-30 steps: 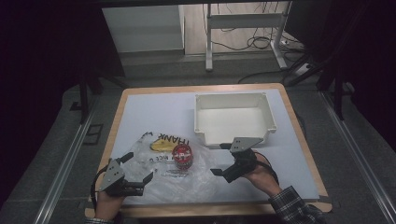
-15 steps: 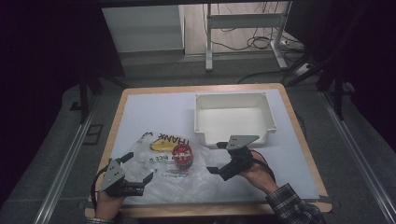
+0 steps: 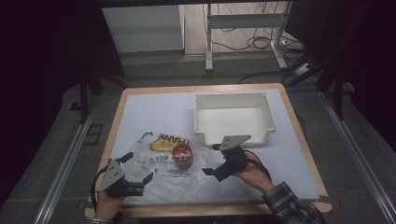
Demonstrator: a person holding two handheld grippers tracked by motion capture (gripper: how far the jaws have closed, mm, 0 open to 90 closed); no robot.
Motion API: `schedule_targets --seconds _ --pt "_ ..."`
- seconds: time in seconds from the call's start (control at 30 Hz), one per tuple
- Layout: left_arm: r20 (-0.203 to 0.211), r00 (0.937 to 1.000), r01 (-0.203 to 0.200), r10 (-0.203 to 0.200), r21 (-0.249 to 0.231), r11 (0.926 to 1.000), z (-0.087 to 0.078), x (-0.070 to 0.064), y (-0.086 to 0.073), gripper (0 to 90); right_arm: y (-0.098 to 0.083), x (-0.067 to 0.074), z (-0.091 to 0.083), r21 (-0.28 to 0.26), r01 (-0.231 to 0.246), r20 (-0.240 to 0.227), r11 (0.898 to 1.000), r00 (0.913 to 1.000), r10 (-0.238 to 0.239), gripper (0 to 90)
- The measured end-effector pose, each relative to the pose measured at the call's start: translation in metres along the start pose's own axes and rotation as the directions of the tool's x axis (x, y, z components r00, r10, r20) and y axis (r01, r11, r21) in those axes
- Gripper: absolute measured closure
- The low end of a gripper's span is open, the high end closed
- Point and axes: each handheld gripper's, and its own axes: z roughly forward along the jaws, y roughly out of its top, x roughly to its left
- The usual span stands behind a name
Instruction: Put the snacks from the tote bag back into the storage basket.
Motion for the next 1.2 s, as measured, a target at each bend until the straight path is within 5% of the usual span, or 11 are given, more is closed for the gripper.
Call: schedule_targets --seconds 0.33,1.2 --pt "0.007 1.0000 -0.003 0.003 -0.003 1.0000 0.000 0.000 0.000 0.5 0.008 0.003 0.006 0.011 -0.004 0.011 1.000 0.9999 0.004 1.3" --pt "0.003 1.0000 -0.006 0.006 -0.006 1.0000 -0.001 0.000 0.000 0.6 0.028 0.004 0.034 0.157 0.028 0.054 0.987 0.9978 -0.037 1.3"
